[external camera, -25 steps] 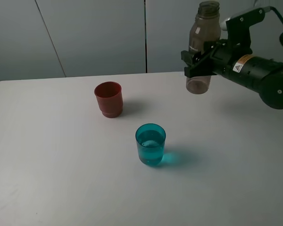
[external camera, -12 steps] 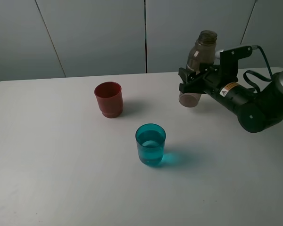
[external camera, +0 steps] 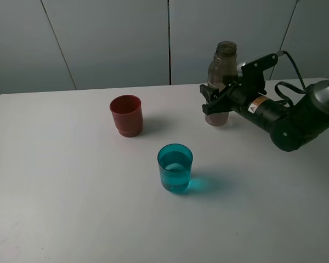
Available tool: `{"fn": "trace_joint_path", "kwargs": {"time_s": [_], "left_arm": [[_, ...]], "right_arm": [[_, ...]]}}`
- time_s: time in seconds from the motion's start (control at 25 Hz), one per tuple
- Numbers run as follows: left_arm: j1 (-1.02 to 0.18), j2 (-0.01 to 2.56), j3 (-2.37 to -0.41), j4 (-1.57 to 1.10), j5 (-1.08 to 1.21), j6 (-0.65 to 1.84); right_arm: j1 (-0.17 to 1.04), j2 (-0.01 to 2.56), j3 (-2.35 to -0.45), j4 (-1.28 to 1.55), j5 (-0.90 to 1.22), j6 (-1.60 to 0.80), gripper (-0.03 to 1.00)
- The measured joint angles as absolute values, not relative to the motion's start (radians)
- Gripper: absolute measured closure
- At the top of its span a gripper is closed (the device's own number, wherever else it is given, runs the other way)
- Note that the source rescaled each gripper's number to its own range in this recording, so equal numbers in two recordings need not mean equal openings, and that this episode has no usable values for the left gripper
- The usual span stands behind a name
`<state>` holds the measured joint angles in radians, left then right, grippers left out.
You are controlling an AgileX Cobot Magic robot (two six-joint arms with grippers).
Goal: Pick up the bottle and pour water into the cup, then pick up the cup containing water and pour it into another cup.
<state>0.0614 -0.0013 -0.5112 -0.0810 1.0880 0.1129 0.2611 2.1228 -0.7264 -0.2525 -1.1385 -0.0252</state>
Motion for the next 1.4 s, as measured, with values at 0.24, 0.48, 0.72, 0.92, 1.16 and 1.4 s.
{"fn": "trace_joint_path", "kwargs": {"time_s": [0.24,0.48,0.72,0.92,1.16,1.4], "left_arm": [[0.061,-0.001,-0.511,-0.081,1.088,0.115],[0.061,-0.001,-0.511,-0.081,1.088,0.115],[0.061,-0.001,-0.511,-0.081,1.088,0.115],[0.061,-0.001,-0.511,-0.081,1.088,0.115],[0.061,-0.001,-0.511,-0.081,1.088,0.115],[0.061,-0.001,-0.511,-0.081,1.088,0.115]], "right_arm": [[0.261,2.123,-0.726,-0.321,-1.086,-0.046,0.97],[0.261,2.123,-0.733,-0.356,-1.048,-0.099,0.97],[0.261,2.127,-0.734,-0.36,-1.053,-0.101,0.97],[0.261,2.142,-0.736,-0.401,-1.086,-0.095,0.86],[0.261,2.157,-0.734,-0.402,-1.162,-0.094,-0.02],[0.261,2.126,-0.714,-0.377,-1.198,-0.09,-0.03]]}}
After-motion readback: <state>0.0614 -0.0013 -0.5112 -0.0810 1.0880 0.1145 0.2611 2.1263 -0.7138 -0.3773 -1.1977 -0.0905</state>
